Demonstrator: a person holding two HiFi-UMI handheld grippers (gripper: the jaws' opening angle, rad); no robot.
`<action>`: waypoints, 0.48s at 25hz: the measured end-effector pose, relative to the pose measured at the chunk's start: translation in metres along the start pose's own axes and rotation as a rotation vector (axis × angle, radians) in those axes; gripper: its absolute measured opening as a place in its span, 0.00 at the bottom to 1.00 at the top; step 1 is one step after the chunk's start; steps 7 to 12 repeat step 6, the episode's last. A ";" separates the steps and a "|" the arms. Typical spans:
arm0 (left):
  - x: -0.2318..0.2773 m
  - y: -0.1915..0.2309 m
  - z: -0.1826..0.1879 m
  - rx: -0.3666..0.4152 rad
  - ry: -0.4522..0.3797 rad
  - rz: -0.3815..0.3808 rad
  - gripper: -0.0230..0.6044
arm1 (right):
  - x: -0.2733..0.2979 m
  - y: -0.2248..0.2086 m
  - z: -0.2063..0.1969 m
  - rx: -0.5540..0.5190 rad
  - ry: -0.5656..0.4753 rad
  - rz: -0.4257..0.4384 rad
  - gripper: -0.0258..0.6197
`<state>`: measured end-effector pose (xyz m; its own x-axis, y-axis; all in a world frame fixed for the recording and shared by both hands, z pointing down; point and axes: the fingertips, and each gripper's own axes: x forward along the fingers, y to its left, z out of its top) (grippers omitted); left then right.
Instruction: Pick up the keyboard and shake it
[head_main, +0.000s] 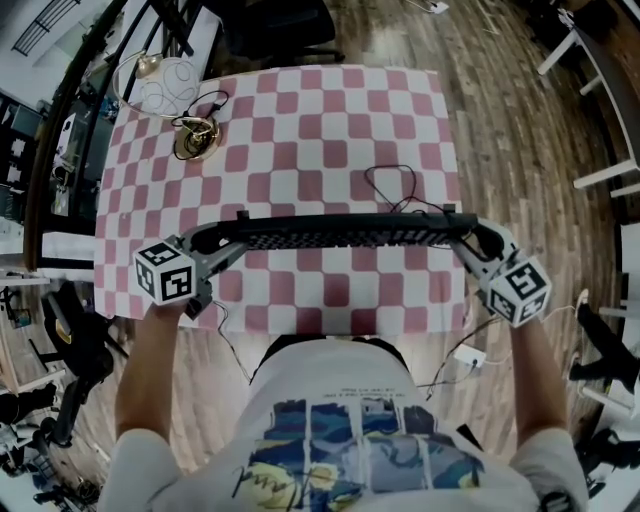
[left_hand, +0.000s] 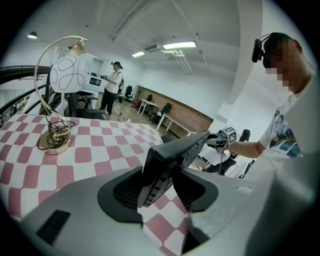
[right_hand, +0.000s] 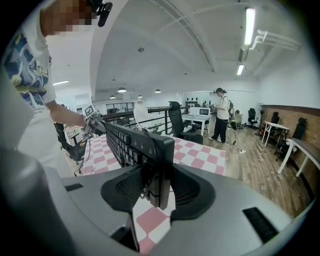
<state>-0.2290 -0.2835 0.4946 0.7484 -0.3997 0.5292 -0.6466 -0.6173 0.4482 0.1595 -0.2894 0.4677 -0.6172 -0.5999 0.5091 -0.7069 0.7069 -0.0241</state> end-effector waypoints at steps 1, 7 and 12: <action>0.001 0.001 -0.002 -0.003 0.005 -0.001 0.32 | 0.001 0.000 -0.002 0.001 0.004 0.002 0.28; 0.005 0.007 -0.010 -0.020 0.027 -0.004 0.32 | 0.010 -0.001 -0.008 0.015 0.025 0.011 0.28; 0.005 0.007 -0.010 -0.020 0.027 -0.004 0.32 | 0.010 -0.001 -0.008 0.015 0.025 0.011 0.28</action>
